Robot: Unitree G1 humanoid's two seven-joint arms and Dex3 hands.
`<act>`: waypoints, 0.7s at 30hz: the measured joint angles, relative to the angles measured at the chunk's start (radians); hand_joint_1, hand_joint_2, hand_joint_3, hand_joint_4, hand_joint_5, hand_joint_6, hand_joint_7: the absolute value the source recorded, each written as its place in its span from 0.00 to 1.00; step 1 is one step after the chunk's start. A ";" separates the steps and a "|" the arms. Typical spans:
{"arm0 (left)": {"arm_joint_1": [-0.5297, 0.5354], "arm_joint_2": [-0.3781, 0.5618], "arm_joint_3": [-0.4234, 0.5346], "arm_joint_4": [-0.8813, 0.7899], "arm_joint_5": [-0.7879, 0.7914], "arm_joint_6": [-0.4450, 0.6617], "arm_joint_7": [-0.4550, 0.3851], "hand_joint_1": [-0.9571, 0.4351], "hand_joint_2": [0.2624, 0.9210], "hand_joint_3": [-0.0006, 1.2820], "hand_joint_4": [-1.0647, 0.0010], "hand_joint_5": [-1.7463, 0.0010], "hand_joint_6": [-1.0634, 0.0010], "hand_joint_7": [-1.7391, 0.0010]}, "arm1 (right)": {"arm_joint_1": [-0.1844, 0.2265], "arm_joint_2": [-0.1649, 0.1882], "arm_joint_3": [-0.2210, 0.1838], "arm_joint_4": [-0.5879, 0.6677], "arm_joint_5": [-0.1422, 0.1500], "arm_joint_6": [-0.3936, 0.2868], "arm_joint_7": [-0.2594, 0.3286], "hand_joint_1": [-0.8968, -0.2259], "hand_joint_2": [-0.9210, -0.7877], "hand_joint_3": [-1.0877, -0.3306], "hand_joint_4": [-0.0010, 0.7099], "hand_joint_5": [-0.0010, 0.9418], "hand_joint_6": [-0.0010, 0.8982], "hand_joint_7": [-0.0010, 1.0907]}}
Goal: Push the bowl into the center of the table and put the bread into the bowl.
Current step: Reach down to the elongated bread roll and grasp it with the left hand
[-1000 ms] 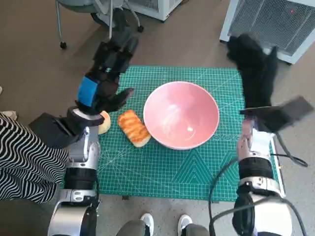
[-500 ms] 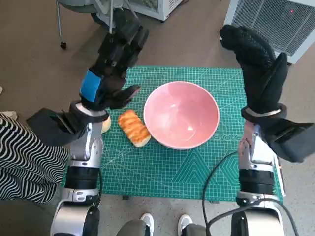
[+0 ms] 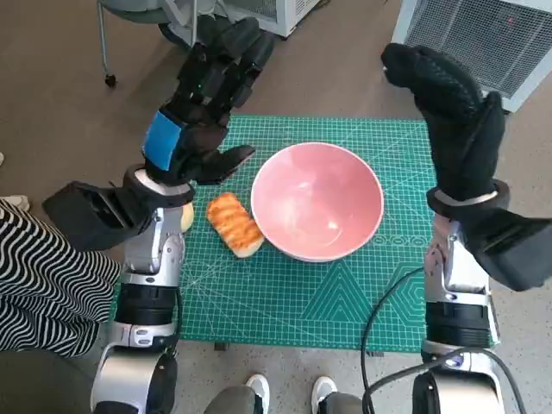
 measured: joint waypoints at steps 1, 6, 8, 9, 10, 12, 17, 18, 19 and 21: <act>-0.002 0.007 0.001 0.002 0.002 -0.004 -0.004 0.16 1.00 0.17 0.86 1.00 1.00 0.70 | 0.000 0.000 0.001 -0.002 0.000 0.001 0.000 0.16 0.00 0.59 0.25 0.02 0.12 0.36; -0.026 0.066 0.015 0.042 0.016 -0.040 -0.035 0.15 1.00 0.16 0.86 1.00 1.00 0.71 | 0.002 -0.002 0.003 -0.011 0.000 0.004 -0.006 0.17 0.00 0.59 0.25 0.02 0.12 0.37; -0.044 0.104 0.020 0.074 0.028 -0.057 -0.051 0.15 1.00 0.16 0.86 1.00 1.00 0.71 | 0.002 -0.002 0.004 -0.014 0.000 0.006 -0.008 0.17 0.00 0.59 0.25 0.01 0.12 0.37; -0.053 0.124 0.021 0.089 0.038 -0.064 -0.059 0.15 1.00 0.14 0.86 1.00 1.00 0.71 | 0.003 -0.003 0.005 -0.016 0.000 0.006 -0.009 0.17 0.00 0.59 0.25 0.01 0.12 0.37; -0.060 0.145 0.021 0.102 0.051 -0.067 -0.067 0.16 1.00 0.12 0.86 1.00 1.00 0.71 | 0.005 -0.003 0.005 -0.018 0.000 0.007 -0.010 0.17 0.00 0.59 0.25 0.01 0.12 0.37; -0.077 0.206 0.017 0.126 0.085 -0.066 -0.095 0.17 0.99 0.09 0.85 1.00 1.00 0.71 | 0.010 -0.004 0.006 -0.024 0.000 0.010 -0.010 0.17 0.00 0.59 0.25 0.01 0.12 0.37; -0.100 0.357 -0.011 0.136 0.174 -0.012 -0.156 0.24 0.87 0.02 0.85 1.00 0.98 0.72 | 0.023 -0.011 0.004 -0.032 0.003 0.013 -0.010 0.17 0.00 0.60 0.25 0.01 0.11 0.38; -0.104 0.388 -0.022 0.133 0.199 0.010 -0.170 0.26 0.85 0.01 0.85 1.00 0.97 0.74 | 0.025 -0.013 0.004 -0.033 0.003 0.013 -0.010 0.17 0.00 0.60 0.25 0.01 0.11 0.38; -0.107 0.418 -0.033 0.130 0.220 0.029 -0.182 0.28 0.82 0.01 0.85 1.00 0.95 0.76 | 0.026 -0.015 0.004 -0.033 0.003 0.014 -0.010 0.17 0.00 0.60 0.25 0.01 0.11 0.38; -0.109 0.472 -0.051 0.120 0.263 0.066 -0.200 0.33 0.78 0.01 0.84 1.00 0.91 0.79 | 0.029 -0.019 0.002 -0.033 0.004 0.015 -0.011 0.17 0.00 0.60 0.26 0.01 0.11 0.38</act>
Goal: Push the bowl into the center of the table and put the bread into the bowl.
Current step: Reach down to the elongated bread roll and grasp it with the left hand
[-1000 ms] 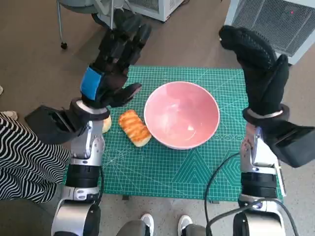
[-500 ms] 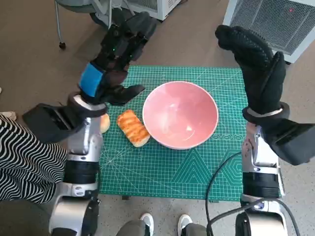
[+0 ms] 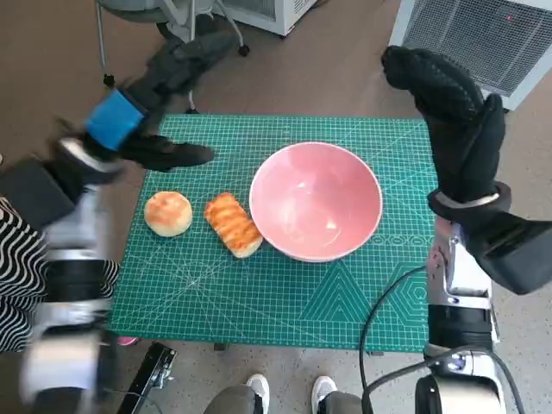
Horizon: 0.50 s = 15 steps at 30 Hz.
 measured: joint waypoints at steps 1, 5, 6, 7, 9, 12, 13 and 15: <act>0.000 0.021 -0.010 -0.007 0.020 0.015 -0.007 0.35 0.77 0.00 0.84 1.00 0.88 0.82 | 0.001 -0.002 -0.001 0.000 0.000 0.000 0.000 0.17 0.00 0.60 0.26 0.01 0.11 0.38; 0.001 0.068 -0.039 -0.037 0.069 0.063 -0.026 0.46 0.71 0.00 0.85 1.00 0.78 0.89 | 0.002 -0.003 -0.003 0.000 0.001 0.000 -0.001 0.17 0.00 0.61 0.27 0.02 0.11 0.38; 0.002 0.075 -0.046 -0.047 0.077 0.077 -0.027 0.47 0.71 0.00 0.85 1.00 0.77 0.90 | 0.002 -0.002 -0.002 0.000 0.001 0.000 -0.002 0.17 0.00 0.61 0.27 0.02 0.11 0.38; 0.003 0.081 -0.053 -0.060 0.091 0.089 -0.027 0.49 0.70 0.00 0.85 1.00 0.74 0.91 | 0.002 -0.002 -0.002 0.000 0.001 0.000 -0.003 0.17 0.00 0.61 0.27 0.02 0.11 0.38; 0.008 0.087 -0.065 -0.076 0.105 0.106 -0.027 0.50 0.70 0.00 0.85 1.00 0.72 0.92 | 0.002 -0.001 -0.002 0.000 0.001 0.000 -0.006 0.17 0.00 0.61 0.27 0.02 0.10 0.38; 0.014 0.087 -0.081 -0.075 0.109 0.105 -0.029 0.52 0.69 0.00 0.85 1.00 0.69 0.93 | 0.002 -0.001 -0.002 0.000 0.001 0.000 -0.007 0.17 0.00 0.61 0.27 0.01 0.10 0.38; 0.017 0.087 -0.089 -0.072 0.112 0.100 -0.030 0.52 0.69 0.00 0.85 1.00 0.69 0.94 | 0.002 -0.001 -0.002 0.000 0.001 0.000 -0.008 0.17 0.00 0.61 0.27 0.01 0.10 0.38; 0.020 0.086 -0.106 -0.060 0.124 0.083 -0.034 0.52 0.69 0.00 0.85 1.00 0.68 0.94 | 0.003 -0.001 -0.003 0.000 0.001 0.000 -0.009 0.17 0.00 0.61 0.27 0.01 0.10 0.38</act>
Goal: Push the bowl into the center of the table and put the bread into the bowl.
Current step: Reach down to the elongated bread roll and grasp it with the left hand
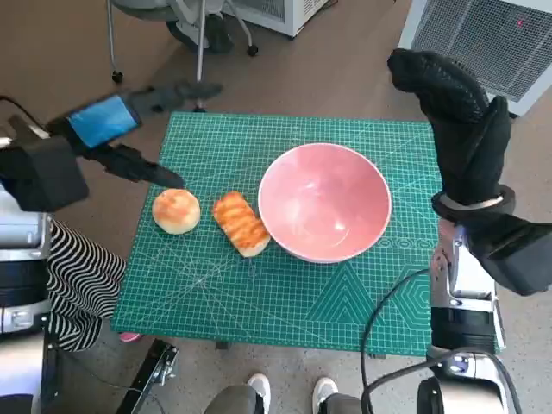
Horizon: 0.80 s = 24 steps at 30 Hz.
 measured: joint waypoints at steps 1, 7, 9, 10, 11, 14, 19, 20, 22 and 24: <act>0.001 -0.001 -0.012 0.011 0.009 -0.014 -0.003 0.52 0.69 0.00 0.85 1.00 0.68 0.94 | 0.000 0.000 0.000 0.000 0.000 0.000 0.000 0.17 0.00 0.61 0.27 0.01 0.10 0.38; 0.000 -0.014 -0.068 0.088 0.049 -0.094 -0.010 0.50 0.69 0.00 0.84 1.00 0.67 0.95 | 0.002 0.000 -0.001 0.000 0.001 0.000 0.000 0.17 0.00 0.60 0.27 0.01 0.09 0.38; 0.000 -0.020 -0.088 0.114 0.067 -0.115 -0.010 0.51 0.69 0.00 0.83 1.00 0.66 0.95 | 0.002 0.000 -0.001 0.000 0.001 0.000 0.000 0.17 0.00 0.60 0.27 0.01 0.09 0.38; 0.000 -0.022 -0.095 0.121 0.077 -0.122 -0.010 0.51 0.69 0.00 0.83 1.00 0.66 0.95 | 0.002 0.000 -0.001 0.000 0.001 0.000 0.000 0.17 0.00 0.60 0.26 0.01 0.09 0.38; -0.001 -0.025 -0.107 0.135 0.093 -0.134 -0.008 0.51 0.69 0.00 0.82 0.99 0.66 0.96 | 0.002 0.000 -0.002 0.000 0.001 0.000 0.000 0.17 0.00 0.60 0.26 0.01 0.09 0.38; -0.001 -0.033 -0.129 0.166 0.123 -0.159 -0.003 0.52 0.68 0.00 0.82 0.99 0.65 0.96 | 0.003 -0.001 -0.003 0.000 0.003 -0.001 0.000 0.17 0.00 0.60 0.26 0.01 0.09 0.38; -0.005 -0.054 -0.161 0.216 0.162 -0.172 0.008 0.53 0.68 0.00 0.81 1.00 0.65 0.97 | 0.010 -0.002 -0.003 0.000 0.005 -0.001 0.000 0.18 0.00 0.60 0.25 0.00 0.09 0.39; -0.005 -0.058 -0.168 0.226 0.170 -0.173 0.010 0.53 0.68 0.00 0.81 1.00 0.65 0.97 | 0.011 -0.002 -0.003 0.000 0.005 -0.001 0.000 0.18 0.00 0.60 0.25 0.00 0.09 0.39; -0.006 -0.064 -0.182 0.248 0.183 -0.177 0.015 0.53 0.69 0.00 0.81 1.00 0.65 0.97 | 0.017 -0.003 -0.003 0.000 0.006 -0.001 0.000 0.18 0.00 0.60 0.25 0.00 0.09 0.39; -0.008 -0.070 -0.192 0.271 0.198 -0.181 0.020 0.53 0.69 0.00 0.81 1.00 0.65 0.97 | 0.023 -0.004 -0.004 0.000 0.006 -0.001 0.000 0.18 0.00 0.60 0.25 0.00 0.09 0.39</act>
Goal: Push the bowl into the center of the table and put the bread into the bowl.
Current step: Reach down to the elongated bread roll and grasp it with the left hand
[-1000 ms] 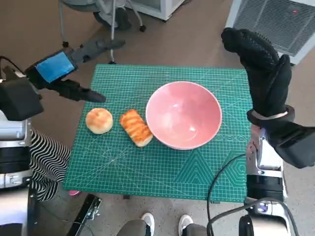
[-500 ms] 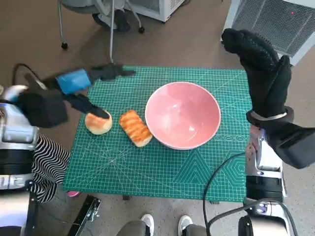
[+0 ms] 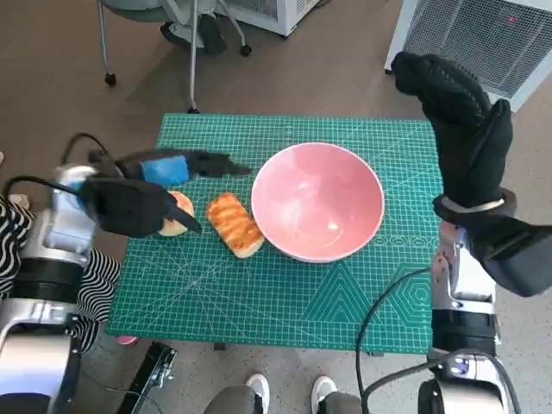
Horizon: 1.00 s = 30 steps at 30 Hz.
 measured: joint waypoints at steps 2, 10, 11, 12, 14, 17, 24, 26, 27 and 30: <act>-0.003 -0.007 -0.010 0.024 0.015 -0.001 0.004 0.53 0.69 0.00 0.81 1.00 0.65 0.98 | 0.005 -0.002 -0.001 0.000 0.000 0.000 0.000 0.19 0.00 0.60 0.25 0.00 0.09 0.39; -0.012 -0.028 -0.038 0.093 0.054 -0.012 0.024 0.52 0.70 0.00 0.81 1.00 0.65 0.98 | 0.011 -0.007 -0.009 0.000 0.003 -0.003 0.001 0.21 0.00 0.60 0.25 0.00 0.09 0.39; -0.014 -0.032 -0.041 0.108 0.055 -0.019 0.029 0.52 0.70 0.00 0.82 1.00 0.65 0.98 | 0.011 -0.007 -0.010 0.000 0.003 -0.003 0.001 0.21 0.00 0.60 0.25 0.00 0.09 0.39; -0.017 -0.034 -0.043 0.119 0.056 -0.022 0.032 0.52 0.70 0.00 0.82 1.00 0.65 0.99 | 0.011 -0.007 -0.011 0.000 0.003 -0.003 0.001 0.21 0.00 0.60 0.25 0.00 0.09 0.39; -0.020 -0.037 -0.045 0.134 0.059 -0.028 0.039 0.52 0.70 0.00 0.82 1.00 0.65 0.99 | 0.012 -0.008 -0.012 0.000 0.003 -0.003 0.001 0.21 0.00 0.60 0.25 0.00 0.09 0.39; -0.027 -0.042 -0.049 0.155 0.067 -0.037 0.051 0.52 0.70 0.00 0.81 1.00 0.65 0.99 | 0.012 -0.009 -0.012 -0.002 0.003 -0.002 0.001 0.21 0.00 0.60 0.25 0.00 0.09 0.39; -0.039 -0.050 -0.065 0.187 0.099 -0.046 0.079 0.51 0.70 0.00 0.82 1.00 0.64 0.99 | 0.013 -0.009 -0.012 -0.005 0.003 -0.002 0.001 0.21 0.00 0.60 0.25 0.00 0.08 0.39; -0.042 -0.054 -0.069 0.197 0.104 -0.046 0.087 0.51 0.70 0.00 0.82 1.00 0.64 0.99 | 0.014 -0.009 -0.012 -0.005 0.002 -0.002 0.001 0.21 0.00 0.60 0.25 0.00 0.08 0.39; -0.043 -0.057 -0.071 0.201 0.110 -0.046 0.091 0.52 0.71 0.00 0.82 1.00 0.64 0.99 | 0.014 -0.009 -0.012 -0.006 0.002 -0.002 0.001 0.21 0.00 0.60 0.25 0.00 0.08 0.39; -0.048 -0.064 -0.077 0.215 0.124 -0.046 0.103 0.52 0.71 0.00 0.82 1.00 0.63 0.99 | 0.015 -0.009 -0.012 -0.006 0.002 -0.002 0.001 0.21 0.00 0.60 0.24 0.00 0.08 0.39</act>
